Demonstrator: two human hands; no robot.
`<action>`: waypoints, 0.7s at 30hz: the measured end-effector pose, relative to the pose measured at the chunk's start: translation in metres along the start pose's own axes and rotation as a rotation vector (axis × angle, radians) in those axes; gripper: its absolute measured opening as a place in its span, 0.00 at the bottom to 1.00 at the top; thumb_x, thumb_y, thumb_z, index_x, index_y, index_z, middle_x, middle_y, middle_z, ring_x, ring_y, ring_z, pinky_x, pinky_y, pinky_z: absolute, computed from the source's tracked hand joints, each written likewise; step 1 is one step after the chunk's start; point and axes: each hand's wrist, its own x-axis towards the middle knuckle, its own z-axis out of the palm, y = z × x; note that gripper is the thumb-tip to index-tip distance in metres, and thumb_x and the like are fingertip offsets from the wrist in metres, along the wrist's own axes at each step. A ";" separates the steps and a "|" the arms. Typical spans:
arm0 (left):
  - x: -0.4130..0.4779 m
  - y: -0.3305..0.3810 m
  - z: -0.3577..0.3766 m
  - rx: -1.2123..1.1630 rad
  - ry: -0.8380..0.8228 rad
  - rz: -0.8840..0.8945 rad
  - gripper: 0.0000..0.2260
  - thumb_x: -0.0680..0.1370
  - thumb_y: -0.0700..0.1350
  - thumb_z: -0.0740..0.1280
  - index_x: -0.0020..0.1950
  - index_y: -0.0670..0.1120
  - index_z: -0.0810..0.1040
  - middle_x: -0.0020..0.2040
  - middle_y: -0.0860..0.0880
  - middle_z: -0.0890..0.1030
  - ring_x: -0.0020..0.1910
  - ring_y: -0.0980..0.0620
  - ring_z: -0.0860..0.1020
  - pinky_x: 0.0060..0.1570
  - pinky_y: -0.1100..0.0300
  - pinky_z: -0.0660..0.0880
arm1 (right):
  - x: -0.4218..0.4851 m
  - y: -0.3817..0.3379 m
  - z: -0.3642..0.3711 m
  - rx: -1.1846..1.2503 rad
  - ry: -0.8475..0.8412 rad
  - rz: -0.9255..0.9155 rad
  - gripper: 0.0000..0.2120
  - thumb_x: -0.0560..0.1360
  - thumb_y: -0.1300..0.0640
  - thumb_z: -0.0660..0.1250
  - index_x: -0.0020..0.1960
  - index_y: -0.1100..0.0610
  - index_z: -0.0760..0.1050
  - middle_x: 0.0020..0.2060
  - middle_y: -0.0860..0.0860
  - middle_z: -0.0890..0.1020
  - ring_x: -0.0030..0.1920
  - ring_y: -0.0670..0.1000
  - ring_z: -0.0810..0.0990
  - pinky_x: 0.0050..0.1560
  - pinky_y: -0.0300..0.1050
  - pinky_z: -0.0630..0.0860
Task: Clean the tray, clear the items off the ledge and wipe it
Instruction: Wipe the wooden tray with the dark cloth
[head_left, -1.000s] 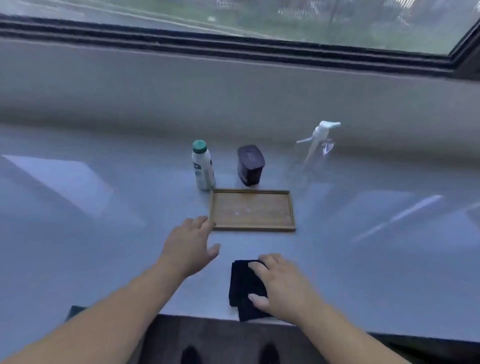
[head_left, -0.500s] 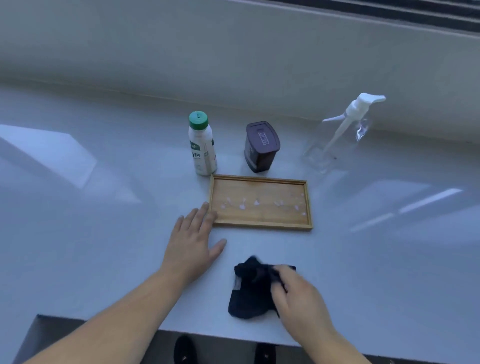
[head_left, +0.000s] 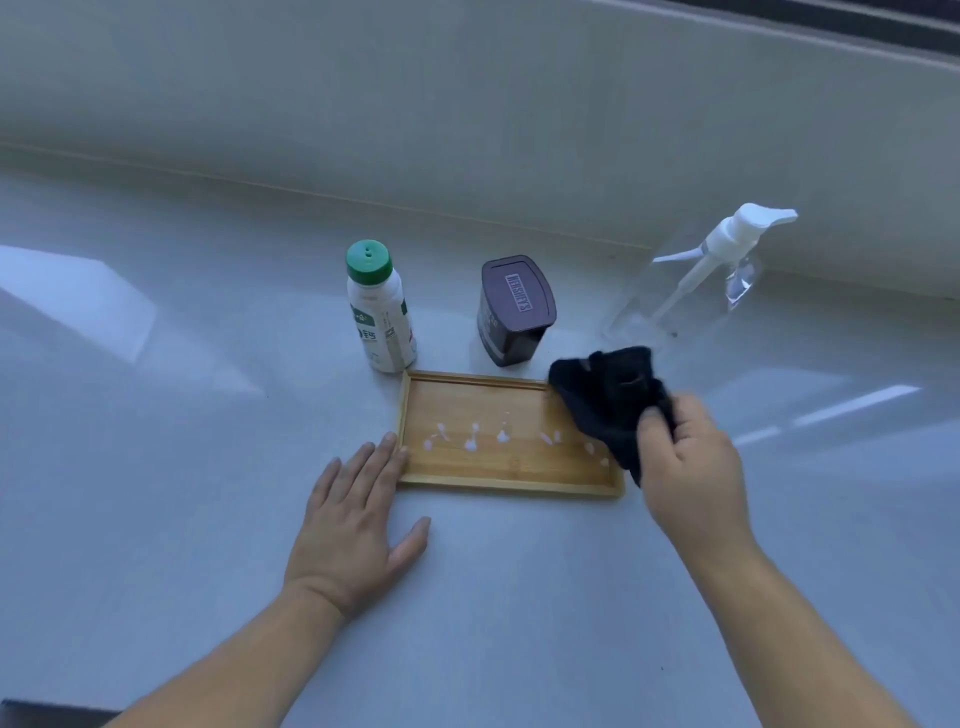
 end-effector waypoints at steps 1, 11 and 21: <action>0.000 0.000 0.001 -0.001 0.007 0.005 0.37 0.77 0.65 0.61 0.81 0.46 0.66 0.82 0.49 0.64 0.79 0.46 0.65 0.78 0.41 0.58 | 0.004 0.007 0.011 -0.087 -0.081 0.020 0.05 0.80 0.48 0.60 0.49 0.43 0.74 0.38 0.43 0.82 0.42 0.48 0.80 0.36 0.43 0.74; -0.002 -0.001 0.001 -0.064 0.033 0.002 0.34 0.73 0.64 0.65 0.75 0.47 0.74 0.81 0.50 0.66 0.79 0.48 0.65 0.77 0.41 0.59 | -0.001 0.014 0.099 -0.388 -0.073 0.031 0.14 0.78 0.53 0.67 0.62 0.55 0.80 0.61 0.57 0.77 0.58 0.61 0.74 0.56 0.52 0.74; -0.002 -0.003 0.002 -0.093 0.013 -0.038 0.31 0.74 0.63 0.64 0.73 0.47 0.73 0.79 0.50 0.69 0.79 0.51 0.64 0.78 0.44 0.57 | -0.012 -0.034 0.161 -0.311 -0.375 -0.416 0.08 0.75 0.56 0.68 0.54 0.54 0.78 0.52 0.54 0.77 0.52 0.59 0.76 0.51 0.56 0.76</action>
